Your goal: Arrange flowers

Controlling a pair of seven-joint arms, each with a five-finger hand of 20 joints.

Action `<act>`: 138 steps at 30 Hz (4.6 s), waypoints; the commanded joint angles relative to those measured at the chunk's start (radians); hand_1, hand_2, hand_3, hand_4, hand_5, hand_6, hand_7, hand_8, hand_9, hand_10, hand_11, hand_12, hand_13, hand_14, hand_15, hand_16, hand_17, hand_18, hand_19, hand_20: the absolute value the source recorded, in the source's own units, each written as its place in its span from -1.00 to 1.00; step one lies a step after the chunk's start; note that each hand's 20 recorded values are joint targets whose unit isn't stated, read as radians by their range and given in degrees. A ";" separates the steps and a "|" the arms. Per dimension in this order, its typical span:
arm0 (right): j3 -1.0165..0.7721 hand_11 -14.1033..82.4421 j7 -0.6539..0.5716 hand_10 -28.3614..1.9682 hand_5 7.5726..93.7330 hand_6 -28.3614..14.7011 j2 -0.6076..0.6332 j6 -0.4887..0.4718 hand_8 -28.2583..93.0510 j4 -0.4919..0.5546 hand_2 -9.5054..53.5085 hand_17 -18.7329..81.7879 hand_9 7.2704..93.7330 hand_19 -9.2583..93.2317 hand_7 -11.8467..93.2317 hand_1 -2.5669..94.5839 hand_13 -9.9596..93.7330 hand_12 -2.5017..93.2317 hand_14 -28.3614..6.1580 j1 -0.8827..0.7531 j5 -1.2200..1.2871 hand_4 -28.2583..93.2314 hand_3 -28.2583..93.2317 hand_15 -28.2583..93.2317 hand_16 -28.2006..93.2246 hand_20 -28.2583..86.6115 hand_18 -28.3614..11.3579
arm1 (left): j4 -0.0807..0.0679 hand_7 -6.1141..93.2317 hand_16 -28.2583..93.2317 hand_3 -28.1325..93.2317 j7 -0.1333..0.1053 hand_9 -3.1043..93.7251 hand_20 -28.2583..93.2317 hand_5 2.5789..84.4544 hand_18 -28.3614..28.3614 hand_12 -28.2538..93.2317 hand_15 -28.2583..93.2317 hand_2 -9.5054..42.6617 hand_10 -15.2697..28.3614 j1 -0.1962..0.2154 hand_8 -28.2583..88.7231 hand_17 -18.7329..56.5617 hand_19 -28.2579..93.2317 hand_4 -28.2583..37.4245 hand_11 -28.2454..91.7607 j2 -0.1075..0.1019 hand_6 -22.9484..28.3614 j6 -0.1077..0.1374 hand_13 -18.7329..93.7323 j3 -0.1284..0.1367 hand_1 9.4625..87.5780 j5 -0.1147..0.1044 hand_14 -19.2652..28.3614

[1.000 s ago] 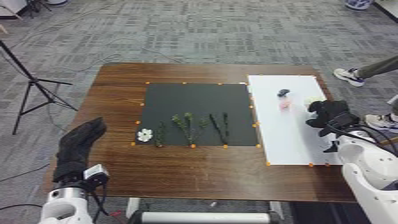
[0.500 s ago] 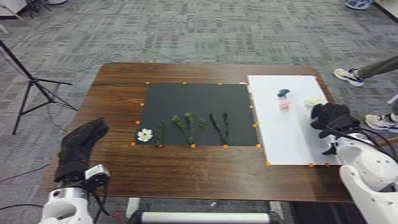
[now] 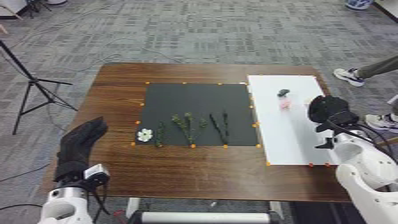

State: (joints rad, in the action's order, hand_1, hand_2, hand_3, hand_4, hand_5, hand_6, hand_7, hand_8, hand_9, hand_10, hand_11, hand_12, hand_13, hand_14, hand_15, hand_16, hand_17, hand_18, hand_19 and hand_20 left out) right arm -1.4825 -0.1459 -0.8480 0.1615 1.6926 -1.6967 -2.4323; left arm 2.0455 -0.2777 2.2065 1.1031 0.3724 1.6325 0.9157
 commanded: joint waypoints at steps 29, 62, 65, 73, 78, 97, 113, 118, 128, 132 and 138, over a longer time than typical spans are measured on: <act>0.734 -0.64 0.401 0.30 0.62 0.47 -0.351 -0.136 -0.52 -0.091 -1.00 0.10 0.82 0.65 -0.29 0.31 0.69 -0.33 0.29 0.674 -0.017 -0.92 0.51 0.27 0.17 0.46 -0.64 | -0.013 -0.49 -0.57 0.60 0.045 0.11 -0.27 0.20 0.36 -0.34 -0.20 -0.02 0.31 -0.027 -0.65 -0.35 -0.40 -0.98 -0.16 -0.058 -0.01 0.029 0.05 0.010 -0.52 0.007 0.51; 0.532 -0.65 0.566 0.36 0.60 0.52 -0.728 -0.375 -0.57 -0.414 -1.00 0.09 0.80 0.64 -0.26 0.29 0.66 -0.37 0.27 0.629 -0.503 -0.94 0.52 0.32 0.14 0.46 -0.64 | -0.032 -0.48 -0.58 0.60 0.038 0.11 -0.27 0.20 0.36 -0.33 -0.20 -0.05 0.32 -0.120 -0.65 -0.35 -0.40 -0.97 -0.16 -0.054 -0.01 0.040 0.05 -0.084 -0.51 0.032 0.50; 0.535 -0.65 0.562 0.36 0.60 0.52 -0.729 -0.371 -0.57 -0.412 -1.00 0.09 0.80 0.64 -0.26 0.29 0.66 -0.37 0.26 0.617 -0.495 -0.94 0.52 0.32 0.13 0.46 -0.64 | -0.036 -0.48 -0.58 0.60 0.013 0.11 -0.27 0.20 0.36 -0.33 -0.20 -0.05 0.32 -0.130 -0.65 -0.35 -0.40 -0.97 -0.16 -0.058 -0.01 0.082 0.05 -0.101 -0.51 0.033 0.51; 0.546 -0.65 0.536 0.37 0.60 0.52 -0.738 -0.294 -0.57 -0.426 -1.00 0.09 0.80 0.64 -0.26 0.29 0.66 -0.37 0.24 0.588 -0.475 -0.94 0.52 0.34 0.11 0.46 -0.64 | -0.047 -0.47 -0.58 0.62 -0.019 0.01 -0.27 0.12 0.36 -0.33 -0.22 -0.09 0.27 -0.166 -0.66 -0.36 -0.39 -0.97 -0.17 -0.058 -0.02 0.171 0.00 -0.135 -0.51 0.011 0.46; 0.561 -0.65 0.489 0.39 0.60 0.53 -0.729 -0.221 -0.57 -0.440 -1.00 0.09 0.80 0.65 -0.26 0.28 0.66 -0.38 0.24 0.588 -0.457 -0.94 0.52 0.35 0.09 0.46 -0.65 | -0.057 -0.46 -0.57 0.63 -0.013 -0.03 -0.27 0.08 0.36 -0.33 -0.22 -0.09 0.26 -0.196 -0.66 -0.36 -0.39 -0.97 -0.17 -0.057 -0.04 0.176 0.00 -0.146 -0.51 0.015 0.46; 0.582 -0.68 0.384 0.45 0.62 0.59 -0.726 -0.102 -0.61 -0.477 -1.00 0.10 0.80 0.67 -0.30 0.27 0.68 -0.48 0.22 0.555 -0.488 -0.94 0.51 0.38 0.08 0.47 -0.68 | -0.095 -0.45 -0.57 0.63 0.041 -0.05 -0.27 0.06 0.35 -0.34 -0.22 -0.12 0.25 -0.269 -0.67 -0.36 -0.40 -0.97 -0.17 -0.043 -0.04 0.143 -0.01 -0.151 -0.52 0.030 0.45; 0.597 -0.48 0.353 0.27 0.34 0.40 -0.722 -0.185 -0.63 -0.446 -0.94 0.07 0.45 0.70 -0.33 0.15 0.64 -0.72 0.20 0.572 -0.463 -0.91 0.54 0.43 0.05 0.46 -0.72 | -0.147 -0.46 -0.57 0.63 0.091 -0.06 -0.27 0.05 0.36 -0.33 -0.22 -0.16 0.24 -0.346 -0.67 -0.36 -0.40 -0.96 -0.17 -0.022 -0.04 0.105 -0.01 -0.146 -0.53 0.042 0.45; 0.620 -0.48 0.341 0.22 0.27 0.36 -0.702 -0.200 -0.63 -0.423 -0.98 0.06 0.39 0.70 -0.37 0.05 0.62 -0.73 0.18 0.589 -0.430 -0.90 0.60 0.43 0.03 0.46 -0.72 | -0.168 -0.46 -0.57 0.64 0.103 -0.06 -0.27 0.05 0.36 -0.33 -0.22 -0.24 0.25 -0.371 -0.67 -0.37 -0.40 -0.94 -0.17 -0.020 -0.05 0.078 -0.02 -0.139 -0.53 0.043 0.45; 0.655 -0.49 0.311 0.15 0.21 0.31 -0.671 -0.193 -0.76 -0.389 -1.00 0.04 0.31 0.70 -0.40 -0.04 0.60 -0.73 0.13 0.623 -0.362 -0.86 0.64 0.44 0.00 0.46 -0.74 | -0.205 -0.47 -0.56 0.65 0.132 -0.06 -0.28 0.04 0.37 -0.33 -0.24 -0.44 0.26 -0.420 -0.67 -0.38 -0.41 -0.88 -0.18 -0.033 -0.05 0.019 -0.03 -0.121 -0.57 0.051 0.46; 0.674 -0.49 0.295 0.16 0.20 0.31 -0.651 -0.199 -0.76 -0.371 -1.00 0.04 0.31 0.70 -0.40 -0.04 0.60 -0.74 0.14 0.638 -0.341 -0.86 0.64 0.44 -0.01 0.46 -0.74 | -0.205 -0.47 -0.56 0.65 0.133 -0.07 -0.27 0.04 0.37 -0.33 -0.24 -0.47 0.26 -0.419 -0.66 -0.38 -0.41 -0.87 -0.18 -0.032 -0.04 0.018 -0.04 -0.121 -0.57 0.052 0.46; 0.690 -0.50 0.279 0.16 0.19 0.30 -0.635 -0.194 -0.75 -0.354 -1.00 0.03 0.29 0.70 -0.41 -0.05 0.60 -0.73 0.13 0.647 -0.316 -0.87 0.64 0.44 -0.01 0.46 -0.75 | -0.205 -0.48 -0.55 0.64 0.124 -0.07 -0.27 0.04 0.36 -0.33 -0.26 -0.50 0.26 -0.421 -0.66 -0.39 -0.42 -0.86 -0.19 -0.048 -0.05 0.029 -0.05 -0.132 -0.58 0.036 0.46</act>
State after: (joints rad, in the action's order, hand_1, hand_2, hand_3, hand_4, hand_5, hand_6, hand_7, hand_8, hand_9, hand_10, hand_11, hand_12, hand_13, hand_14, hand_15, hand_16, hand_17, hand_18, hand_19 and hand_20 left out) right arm -0.8014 0.1564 -1.4999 -0.0362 1.3117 -1.0743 -2.7637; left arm 1.8394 -0.1516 1.7888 1.0706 0.3932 1.5064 0.9609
